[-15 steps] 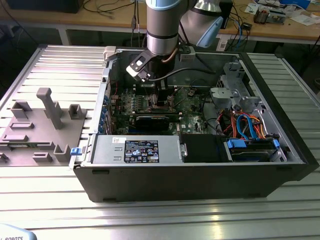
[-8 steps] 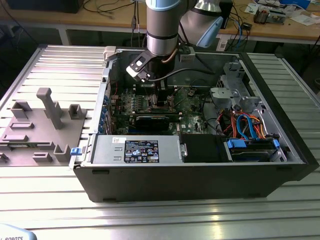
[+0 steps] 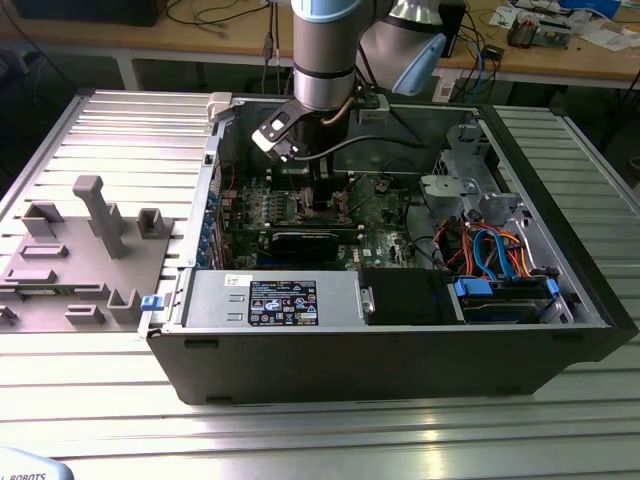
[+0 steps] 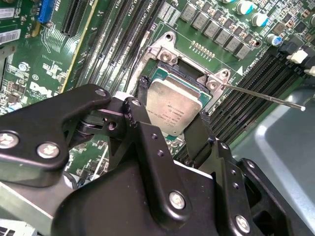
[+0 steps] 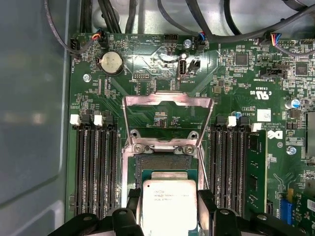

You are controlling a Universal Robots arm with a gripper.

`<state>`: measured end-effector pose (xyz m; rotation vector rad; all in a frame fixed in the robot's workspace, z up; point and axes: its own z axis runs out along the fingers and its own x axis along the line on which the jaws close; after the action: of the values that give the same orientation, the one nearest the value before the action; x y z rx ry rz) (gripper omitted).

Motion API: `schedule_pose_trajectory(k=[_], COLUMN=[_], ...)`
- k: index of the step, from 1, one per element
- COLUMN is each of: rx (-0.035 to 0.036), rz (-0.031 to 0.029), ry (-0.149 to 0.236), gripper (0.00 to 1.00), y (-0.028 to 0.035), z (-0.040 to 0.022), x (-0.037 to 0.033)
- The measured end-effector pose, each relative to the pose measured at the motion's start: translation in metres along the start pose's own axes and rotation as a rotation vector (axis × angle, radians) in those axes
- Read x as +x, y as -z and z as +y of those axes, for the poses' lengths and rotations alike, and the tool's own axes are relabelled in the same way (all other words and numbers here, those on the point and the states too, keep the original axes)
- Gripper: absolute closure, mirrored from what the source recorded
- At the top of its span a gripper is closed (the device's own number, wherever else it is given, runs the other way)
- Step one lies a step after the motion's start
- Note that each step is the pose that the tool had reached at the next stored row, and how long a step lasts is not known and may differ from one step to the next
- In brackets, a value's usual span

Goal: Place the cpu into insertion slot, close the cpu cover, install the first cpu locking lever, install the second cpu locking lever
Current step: 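Place the cpu into insertion slot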

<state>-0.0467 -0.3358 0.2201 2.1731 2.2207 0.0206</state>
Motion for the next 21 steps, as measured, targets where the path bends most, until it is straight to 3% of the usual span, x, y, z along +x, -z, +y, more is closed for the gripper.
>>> schedule_pose_trajectory(k=[21], rx=[0.0002], rz=[-0.0012], ry=[-0.003], gripper=[0.45], y=[-0.0064], z=[0.0011], x=[0.0001])
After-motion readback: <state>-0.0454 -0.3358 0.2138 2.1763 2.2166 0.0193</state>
